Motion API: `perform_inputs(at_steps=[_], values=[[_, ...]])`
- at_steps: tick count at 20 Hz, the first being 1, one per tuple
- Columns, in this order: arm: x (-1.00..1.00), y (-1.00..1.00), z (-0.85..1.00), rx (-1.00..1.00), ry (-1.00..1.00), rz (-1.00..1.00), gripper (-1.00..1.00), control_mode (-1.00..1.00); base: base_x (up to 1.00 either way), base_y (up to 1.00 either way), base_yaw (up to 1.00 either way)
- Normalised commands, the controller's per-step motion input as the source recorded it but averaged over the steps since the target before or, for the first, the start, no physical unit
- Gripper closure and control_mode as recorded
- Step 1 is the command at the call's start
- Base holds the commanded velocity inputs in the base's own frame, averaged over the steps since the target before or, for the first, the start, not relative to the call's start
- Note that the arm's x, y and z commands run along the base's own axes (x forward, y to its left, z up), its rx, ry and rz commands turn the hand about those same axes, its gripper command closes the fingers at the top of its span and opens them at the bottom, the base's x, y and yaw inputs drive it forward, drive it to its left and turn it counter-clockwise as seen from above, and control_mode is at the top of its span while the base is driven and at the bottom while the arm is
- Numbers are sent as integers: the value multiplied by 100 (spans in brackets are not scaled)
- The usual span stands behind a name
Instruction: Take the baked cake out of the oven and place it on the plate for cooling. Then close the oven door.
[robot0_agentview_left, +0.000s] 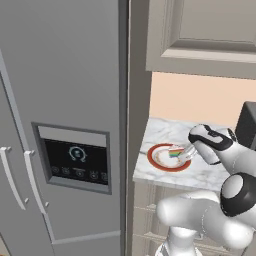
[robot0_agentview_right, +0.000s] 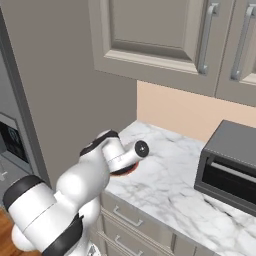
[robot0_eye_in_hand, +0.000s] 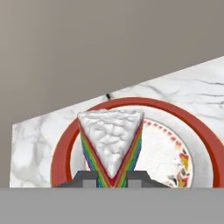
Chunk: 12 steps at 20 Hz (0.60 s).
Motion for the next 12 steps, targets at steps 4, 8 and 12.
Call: perform_inputs(at_steps=[4,8,12], values=[[21,0,-10,0,0,2,100,-100,0,0,0],[11,0,-22,0,0,3,100,-100,0,0,0],[0,0,-26,0,0,4,100,-100,0,0,0]])
